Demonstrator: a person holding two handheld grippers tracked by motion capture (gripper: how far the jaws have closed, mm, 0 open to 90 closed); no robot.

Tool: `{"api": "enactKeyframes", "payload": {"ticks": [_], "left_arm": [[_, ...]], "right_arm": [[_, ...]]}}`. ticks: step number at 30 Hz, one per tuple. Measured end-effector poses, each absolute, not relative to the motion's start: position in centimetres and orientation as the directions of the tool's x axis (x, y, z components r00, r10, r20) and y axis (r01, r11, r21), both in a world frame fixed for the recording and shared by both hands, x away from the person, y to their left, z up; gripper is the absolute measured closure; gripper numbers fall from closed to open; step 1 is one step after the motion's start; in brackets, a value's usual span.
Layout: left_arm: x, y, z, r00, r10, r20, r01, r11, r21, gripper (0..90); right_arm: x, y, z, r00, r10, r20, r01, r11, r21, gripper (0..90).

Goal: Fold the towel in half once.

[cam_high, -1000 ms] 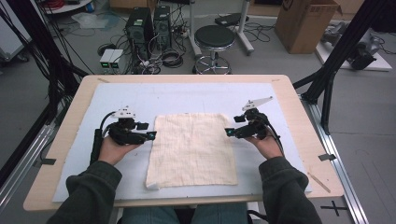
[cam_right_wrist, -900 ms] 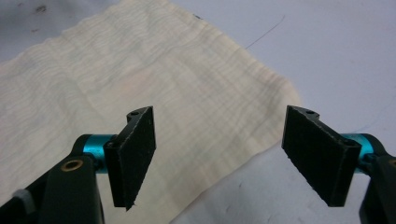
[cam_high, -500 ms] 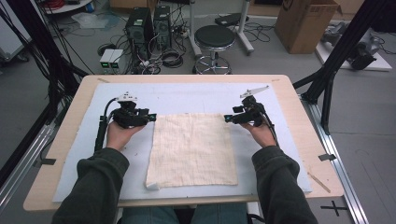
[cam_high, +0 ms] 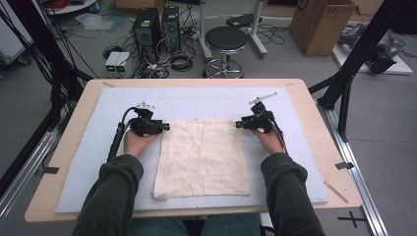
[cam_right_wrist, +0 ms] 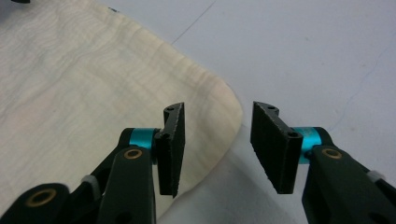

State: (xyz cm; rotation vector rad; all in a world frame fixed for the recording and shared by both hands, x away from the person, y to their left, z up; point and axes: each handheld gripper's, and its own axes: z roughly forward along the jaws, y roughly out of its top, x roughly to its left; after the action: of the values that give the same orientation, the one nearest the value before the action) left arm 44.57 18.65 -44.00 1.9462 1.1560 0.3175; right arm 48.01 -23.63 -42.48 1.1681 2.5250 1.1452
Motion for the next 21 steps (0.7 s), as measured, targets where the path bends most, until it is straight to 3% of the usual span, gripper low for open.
{"api": "enactKeyframes", "payload": {"ticks": [7,14,21], "left_arm": [[44.9,18.3,-44.4,0.525,0.834,-0.171,0.610,-0.229,0.759,65.9],[44.9,18.1,-44.4,0.518,0.842,-0.150,0.607,-0.239,0.758,84.4],[44.9,18.0,-44.2,0.526,0.840,-0.131,0.601,-0.258,0.756,87.7]], "right_arm": [[48.5,-23.4,-43.5,-0.670,0.717,0.192,0.630,0.412,0.658,60.2],[48.5,-22.8,-43.5,-0.689,0.706,0.166,0.613,0.444,0.653,81.4],[48.5,-22.8,-42.8,-0.716,0.675,0.177,0.596,0.460,0.658,86.1]]}}
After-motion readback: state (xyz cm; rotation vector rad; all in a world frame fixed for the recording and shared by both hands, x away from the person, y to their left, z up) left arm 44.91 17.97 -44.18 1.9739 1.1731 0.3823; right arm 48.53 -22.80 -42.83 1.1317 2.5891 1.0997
